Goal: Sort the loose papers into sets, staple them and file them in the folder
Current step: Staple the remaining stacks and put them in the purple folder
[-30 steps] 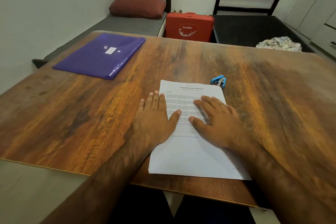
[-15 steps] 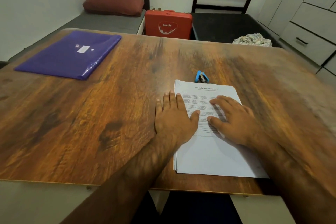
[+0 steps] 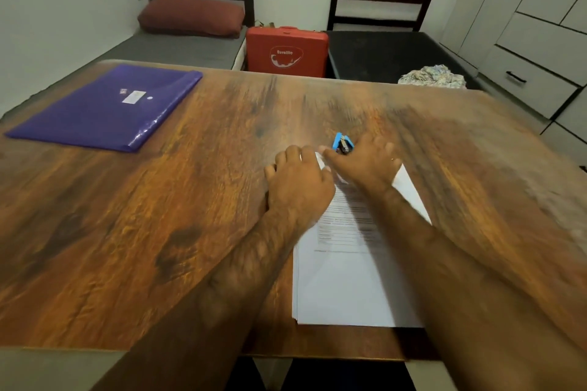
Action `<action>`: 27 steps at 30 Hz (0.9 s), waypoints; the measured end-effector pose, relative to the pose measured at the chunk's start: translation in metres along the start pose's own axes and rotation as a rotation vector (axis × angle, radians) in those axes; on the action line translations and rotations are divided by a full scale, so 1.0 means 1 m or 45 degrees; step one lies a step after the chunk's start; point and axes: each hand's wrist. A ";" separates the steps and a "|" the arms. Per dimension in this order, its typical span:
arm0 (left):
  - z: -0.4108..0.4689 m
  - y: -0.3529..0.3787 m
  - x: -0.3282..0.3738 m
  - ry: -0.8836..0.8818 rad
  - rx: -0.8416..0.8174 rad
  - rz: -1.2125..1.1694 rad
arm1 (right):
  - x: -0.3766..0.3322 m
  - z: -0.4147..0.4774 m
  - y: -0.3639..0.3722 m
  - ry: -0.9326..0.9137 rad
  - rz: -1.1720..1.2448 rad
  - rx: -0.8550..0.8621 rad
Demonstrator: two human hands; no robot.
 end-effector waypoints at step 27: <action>0.021 0.013 -0.026 -0.312 0.239 -1.571 | 0.000 -0.006 0.000 -0.216 1.776 -0.592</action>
Point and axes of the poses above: each hand's wrist, its own z-axis towards the middle knuckle, its own y-axis out of the palm, x = y × z, and after that the axes turned 1 degree about z, right-handed
